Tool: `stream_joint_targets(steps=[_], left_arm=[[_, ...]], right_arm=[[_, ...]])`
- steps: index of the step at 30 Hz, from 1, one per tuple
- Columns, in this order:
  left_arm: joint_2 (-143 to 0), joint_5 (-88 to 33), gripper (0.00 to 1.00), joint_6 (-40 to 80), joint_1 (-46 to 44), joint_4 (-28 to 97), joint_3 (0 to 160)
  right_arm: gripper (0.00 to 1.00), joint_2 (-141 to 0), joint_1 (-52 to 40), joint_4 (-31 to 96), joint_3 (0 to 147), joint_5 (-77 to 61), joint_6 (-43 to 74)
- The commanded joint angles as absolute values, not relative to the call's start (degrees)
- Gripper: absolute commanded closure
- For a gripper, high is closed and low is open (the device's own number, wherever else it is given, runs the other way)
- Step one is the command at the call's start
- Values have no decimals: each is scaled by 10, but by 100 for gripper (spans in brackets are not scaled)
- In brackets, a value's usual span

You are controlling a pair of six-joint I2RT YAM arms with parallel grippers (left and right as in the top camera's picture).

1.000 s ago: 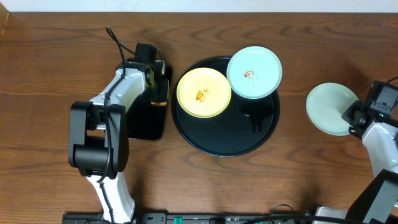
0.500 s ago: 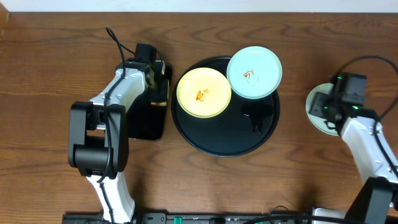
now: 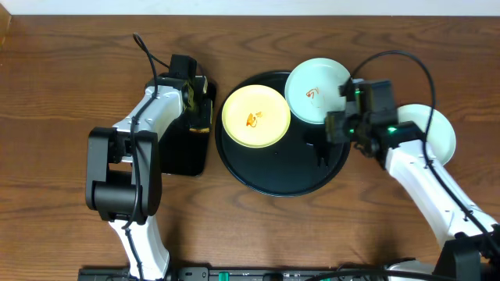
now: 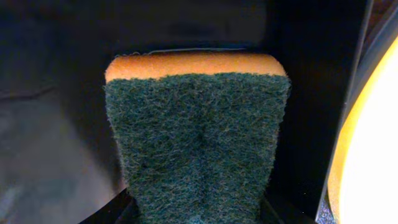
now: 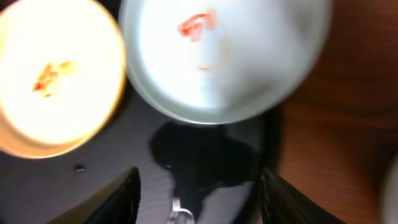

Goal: Clean dirty plates on tray and stack at the side
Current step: 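Move the right gripper to grip the yellow plate's rim on the tray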

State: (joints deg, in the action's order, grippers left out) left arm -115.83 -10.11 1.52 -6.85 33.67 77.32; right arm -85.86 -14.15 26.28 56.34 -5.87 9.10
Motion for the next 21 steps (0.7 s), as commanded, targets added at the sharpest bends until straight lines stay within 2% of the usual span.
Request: stream_joint_targets(steps=[1, 16, 21], left_arm=[[-1161, -104, 52, 20, -70, 342, 767], [-1161, -104, 52, 20, -70, 342, 767], [-1161, -104, 52, 20, -70, 344, 767]], right_arm=[[42, -882, -175, 258, 572, -65, 149], [44, -1025, -276, 125, 572, -76, 316], [54, -1061, -292, 100, 572, -76, 328]])
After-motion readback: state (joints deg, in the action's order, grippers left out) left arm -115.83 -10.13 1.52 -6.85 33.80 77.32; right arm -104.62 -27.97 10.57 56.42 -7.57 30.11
